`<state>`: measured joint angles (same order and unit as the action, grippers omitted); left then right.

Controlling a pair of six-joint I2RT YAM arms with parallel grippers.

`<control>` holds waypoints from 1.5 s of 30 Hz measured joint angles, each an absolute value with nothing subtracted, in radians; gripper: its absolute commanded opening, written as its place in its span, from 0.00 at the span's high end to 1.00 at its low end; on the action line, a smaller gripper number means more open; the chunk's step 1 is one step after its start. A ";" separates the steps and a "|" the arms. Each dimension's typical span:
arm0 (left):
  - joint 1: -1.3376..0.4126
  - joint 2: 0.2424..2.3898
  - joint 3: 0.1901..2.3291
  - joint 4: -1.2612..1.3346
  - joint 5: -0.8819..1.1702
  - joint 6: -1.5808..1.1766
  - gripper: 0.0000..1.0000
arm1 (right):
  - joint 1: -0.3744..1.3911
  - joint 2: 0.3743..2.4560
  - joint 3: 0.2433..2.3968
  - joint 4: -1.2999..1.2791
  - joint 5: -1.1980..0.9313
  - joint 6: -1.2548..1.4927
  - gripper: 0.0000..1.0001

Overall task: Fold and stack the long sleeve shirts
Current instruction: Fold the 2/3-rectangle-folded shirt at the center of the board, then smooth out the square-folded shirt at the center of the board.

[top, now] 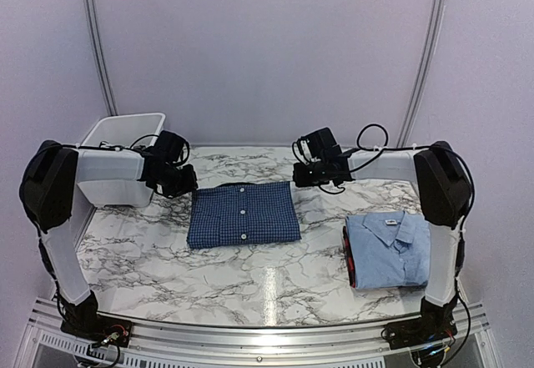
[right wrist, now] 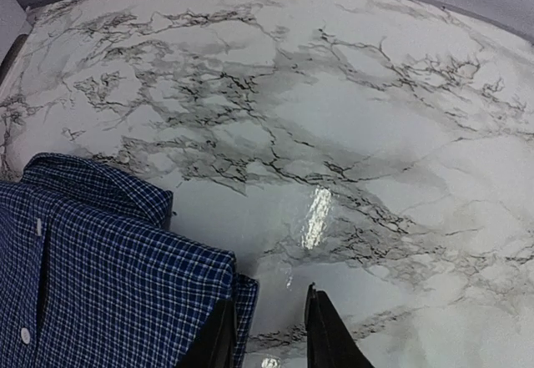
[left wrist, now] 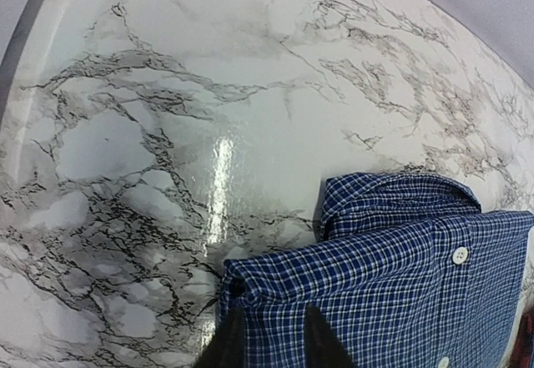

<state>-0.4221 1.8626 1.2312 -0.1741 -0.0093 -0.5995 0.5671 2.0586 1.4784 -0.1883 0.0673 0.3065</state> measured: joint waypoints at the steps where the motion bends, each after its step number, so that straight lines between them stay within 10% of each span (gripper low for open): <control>1: -0.422 1.856 1.231 -0.178 -0.017 -0.602 0.58 | 0.569 2.048 1.478 -0.190 0.060 0.303 0.74; 19: -0.469 1.760 1.217 -0.196 -0.030 -0.601 0.84 | 0.668 2.217 1.658 -0.188 -0.049 0.239 0.83; 45: -0.417 2.083 1.381 -0.199 -0.035 -0.617 0.87 | 0.605 2.200 1.714 -0.224 -0.100 0.236 0.74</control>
